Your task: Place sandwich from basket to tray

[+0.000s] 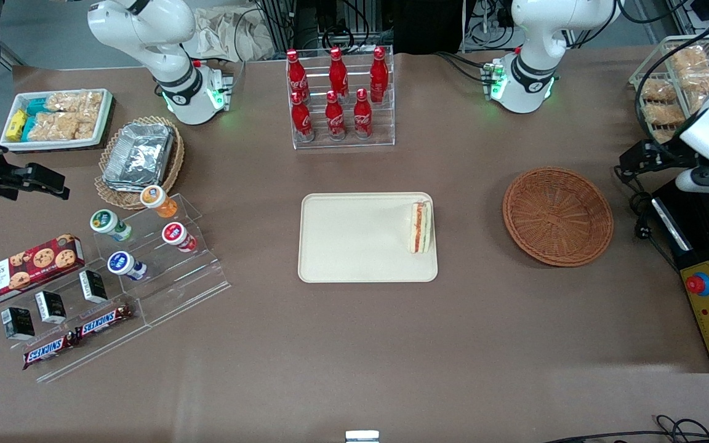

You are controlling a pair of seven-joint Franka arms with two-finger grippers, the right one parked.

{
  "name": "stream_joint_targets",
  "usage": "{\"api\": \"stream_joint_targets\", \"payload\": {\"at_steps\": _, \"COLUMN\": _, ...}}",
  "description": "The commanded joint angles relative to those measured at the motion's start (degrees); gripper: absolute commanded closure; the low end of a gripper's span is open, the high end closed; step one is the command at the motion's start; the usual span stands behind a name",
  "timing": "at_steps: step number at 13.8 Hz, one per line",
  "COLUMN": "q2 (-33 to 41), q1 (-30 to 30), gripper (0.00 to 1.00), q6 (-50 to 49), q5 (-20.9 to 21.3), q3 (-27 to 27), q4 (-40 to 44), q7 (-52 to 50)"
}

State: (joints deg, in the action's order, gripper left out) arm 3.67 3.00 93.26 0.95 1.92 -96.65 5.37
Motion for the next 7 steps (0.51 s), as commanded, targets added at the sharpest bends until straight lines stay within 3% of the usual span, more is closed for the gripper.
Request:
{"api": "stream_joint_targets", "payload": {"at_steps": 1, "q2": -1.12, "q1": 0.96, "gripper": 0.00, "q6": -1.41, "q5": 0.10, "q3": 1.51, "q4": 1.46, "q7": 1.84}}
{"api": "stream_joint_targets", "payload": {"at_steps": 7, "q2": -1.21, "q1": 0.78, "gripper": 0.00, "q6": -1.41, "q5": 0.19, "q3": 1.42, "q4": 1.29, "q7": 0.87}}
